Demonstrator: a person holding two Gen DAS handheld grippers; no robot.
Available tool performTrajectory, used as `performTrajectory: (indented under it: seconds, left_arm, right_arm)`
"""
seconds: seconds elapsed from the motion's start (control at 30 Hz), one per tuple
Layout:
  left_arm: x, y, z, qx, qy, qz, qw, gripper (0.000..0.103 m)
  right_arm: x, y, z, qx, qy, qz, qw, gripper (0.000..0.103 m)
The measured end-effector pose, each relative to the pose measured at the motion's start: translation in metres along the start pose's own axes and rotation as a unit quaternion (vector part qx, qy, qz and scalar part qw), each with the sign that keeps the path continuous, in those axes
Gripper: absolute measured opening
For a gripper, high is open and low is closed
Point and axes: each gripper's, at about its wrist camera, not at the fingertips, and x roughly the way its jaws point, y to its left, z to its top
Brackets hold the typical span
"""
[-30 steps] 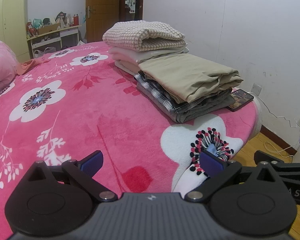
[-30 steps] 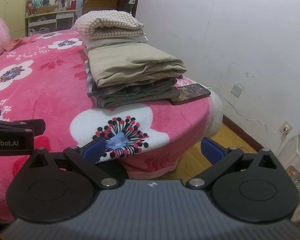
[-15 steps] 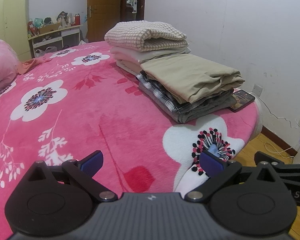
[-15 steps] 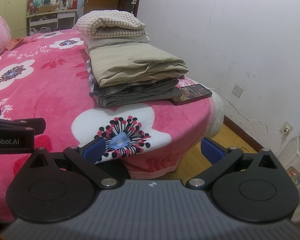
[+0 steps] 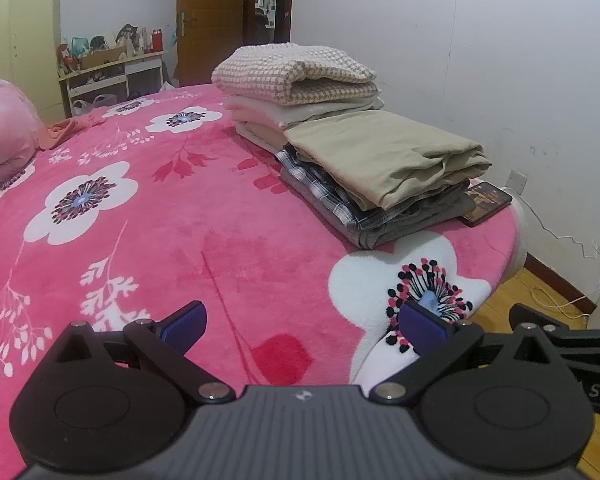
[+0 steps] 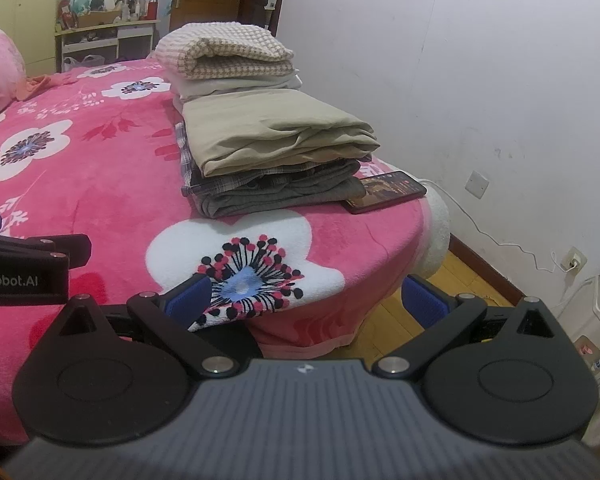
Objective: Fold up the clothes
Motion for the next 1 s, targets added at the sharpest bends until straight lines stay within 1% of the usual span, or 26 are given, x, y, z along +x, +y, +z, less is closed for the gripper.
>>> performTrajectory:
  seconds: [1.0]
  left_arm:
    - [0.0009,0.0037,-0.0018,-0.003,0.005,0.0,1.0,0.103]
  right_arm:
    - [-0.0019,0.0044,-0.0009,-0.003,0.0,0.002,1.0,0.102]
